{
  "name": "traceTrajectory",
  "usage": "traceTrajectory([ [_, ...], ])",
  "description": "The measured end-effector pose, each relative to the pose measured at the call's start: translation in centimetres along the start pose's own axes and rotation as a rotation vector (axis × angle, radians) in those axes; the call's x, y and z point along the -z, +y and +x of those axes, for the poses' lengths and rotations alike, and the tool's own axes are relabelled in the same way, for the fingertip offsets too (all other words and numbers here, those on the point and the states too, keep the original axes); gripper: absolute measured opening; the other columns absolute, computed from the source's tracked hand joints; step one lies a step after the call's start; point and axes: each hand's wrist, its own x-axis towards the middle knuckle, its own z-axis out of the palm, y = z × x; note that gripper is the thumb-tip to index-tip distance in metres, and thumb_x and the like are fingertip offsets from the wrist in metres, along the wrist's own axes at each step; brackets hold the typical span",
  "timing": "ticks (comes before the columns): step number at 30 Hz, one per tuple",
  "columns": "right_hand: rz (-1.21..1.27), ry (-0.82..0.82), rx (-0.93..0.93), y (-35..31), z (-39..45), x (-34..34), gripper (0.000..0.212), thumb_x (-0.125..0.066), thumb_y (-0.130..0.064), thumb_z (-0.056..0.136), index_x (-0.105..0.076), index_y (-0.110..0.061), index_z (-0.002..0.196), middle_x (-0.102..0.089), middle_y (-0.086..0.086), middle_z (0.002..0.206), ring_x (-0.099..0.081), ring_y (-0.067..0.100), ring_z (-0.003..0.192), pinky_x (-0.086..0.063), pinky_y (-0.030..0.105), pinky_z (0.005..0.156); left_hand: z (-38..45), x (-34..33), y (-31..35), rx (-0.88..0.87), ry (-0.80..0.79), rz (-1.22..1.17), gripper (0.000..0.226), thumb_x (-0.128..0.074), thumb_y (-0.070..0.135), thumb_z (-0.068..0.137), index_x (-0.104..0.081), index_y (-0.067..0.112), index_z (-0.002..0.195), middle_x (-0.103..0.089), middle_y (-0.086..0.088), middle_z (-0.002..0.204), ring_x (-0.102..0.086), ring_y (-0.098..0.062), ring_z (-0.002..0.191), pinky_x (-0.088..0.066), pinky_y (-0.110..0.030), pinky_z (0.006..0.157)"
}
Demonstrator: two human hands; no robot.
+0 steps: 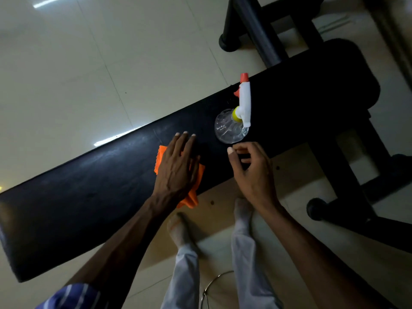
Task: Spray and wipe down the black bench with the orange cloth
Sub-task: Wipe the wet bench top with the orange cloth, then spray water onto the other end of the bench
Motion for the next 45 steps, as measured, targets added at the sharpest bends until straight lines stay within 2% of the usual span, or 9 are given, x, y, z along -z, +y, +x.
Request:
traceTrajectory([
  [3, 0.011, 0.028, -0.052, 0.9, 2.1, 1.7, 0.043, -0.079, -0.053, 0.088, -0.063, -0.026, 0.117, -0.064, -0.011, 0.117, -0.062, 0.002, 0.111, -0.054, 0.023, 0.095, 1.5, -1.0, 2.1, -0.019, -0.047, 0.020, 0.058, -0.060, 0.018, 0.101, -0.041, 0.000, 0.154, -0.037, -0.024, 0.161, -0.032, -0.042, 0.152, -0.026, -0.048, 0.127],
  [6, 0.090, -0.055, -0.067, 1.4, 4.8, 2.6, 0.087, -0.088, -0.058, 0.077, -0.049, -0.026, 0.148, -0.057, -0.006, 0.147, -0.052, 0.005, 0.136, -0.038, 0.006, 0.106, 2.9, -2.2, 3.2, -0.020, -0.102, 0.073, 0.053, -0.059, 0.019, 0.101, -0.046, 0.000, 0.149, -0.038, -0.024, 0.160, -0.035, -0.042, 0.149, -0.027, -0.047, 0.126],
  [9, 0.162, -0.158, 0.029, 0.7, 7.8, 2.1, 0.107, -0.092, -0.051, 0.075, -0.036, -0.023, 0.162, -0.044, 0.001, 0.162, -0.051, 0.014, 0.143, -0.047, 0.021, 0.111, 3.3, -3.3, 3.8, 0.008, -0.168, 0.188, 0.048, -0.049, 0.028, 0.102, -0.048, 0.009, 0.146, -0.039, -0.016, 0.158, -0.032, -0.034, 0.151, -0.017, -0.039, 0.127],
  [17, 0.168, -0.247, 0.204, -2.0, 12.9, -0.6, 0.055, -0.071, -0.025, 0.102, -0.050, -0.002, 0.147, -0.063, 0.009, 0.138, -0.069, 0.026, 0.116, -0.054, 0.031, 0.103, 3.2, -3.3, 4.5, 0.045, -0.161, 0.181, 0.049, -0.060, 0.020, 0.099, -0.052, 0.001, 0.143, -0.043, -0.021, 0.156, -0.031, -0.036, 0.153, -0.014, -0.042, 0.131],
  [23, 0.454, -0.185, -0.010, -1.3, 15.8, 3.5, 0.020, -0.067, -0.029, 0.104, -0.062, -0.012, 0.113, -0.075, 0.015, 0.111, -0.066, 0.021, 0.046, -0.055, 0.031, 0.046, 3.5, -3.6, 5.2, 0.147, -0.148, 0.138, 0.051, -0.060, 0.025, 0.099, -0.049, 0.007, 0.146, -0.037, -0.018, 0.160, -0.030, -0.037, 0.152, -0.026, -0.043, 0.125],
  [30, 0.130, -0.617, -0.205, 1.8, 12.9, 8.0, 0.044, -0.061, -0.060, 0.100, -0.065, -0.017, 0.109, -0.081, -0.008, 0.097, -0.065, 0.022, 0.038, -0.056, 0.033, 0.045, 3.3, -4.6, 6.6, 0.264, -0.112, 0.124, 0.071, -0.067, 0.039, 0.095, -0.041, 0.011, 0.155, -0.030, -0.015, 0.166, -0.021, -0.037, 0.157, -0.035, -0.047, 0.118],
  [38, -0.051, -0.665, -0.244, 3.8, 9.7, 8.4, 0.065, -0.060, -0.066, 0.097, -0.067, -0.002, 0.112, -0.070, 0.017, 0.064, -0.067, 0.025, 0.038, -0.061, 0.042, 0.058, 3.3, -5.1, 7.0, 0.286, -0.103, 0.129, 0.072, -0.066, 0.038, 0.097, -0.038, 0.010, 0.157, -0.026, -0.017, 0.168, -0.018, -0.038, 0.158, -0.030, -0.049, 0.122],
  [43, -0.026, -0.627, -0.239, 4.1, 9.2, 9.0, 0.050, -0.064, -0.068, 0.094, -0.068, -0.019, 0.100, -0.081, -0.004, 0.081, -0.067, 0.020, 0.038, -0.061, 0.034, 0.052, 4.1, -5.2, 8.1, 0.235, -0.108, 0.126, 0.077, -0.064, 0.042, 0.097, -0.032, 0.013, 0.160, -0.021, -0.012, 0.170, -0.013, -0.035, 0.160, -0.029, -0.049, 0.122],
  [45, -0.040, -0.613, -0.245, 4.3, 9.1, 9.5, 0.049, -0.064, -0.069, 0.093, -0.064, -0.020, 0.086, -0.077, -0.005, 0.068, -0.066, 0.020, 0.036, -0.057, 0.031, 0.048, 4.8, -5.4, 8.9, 0.208, -0.107, 0.115, 0.078, -0.065, 0.042, 0.097, -0.031, 0.013, 0.161, -0.020, -0.012, 0.171, -0.012, -0.035, 0.160, -0.028, -0.049, 0.123],
])
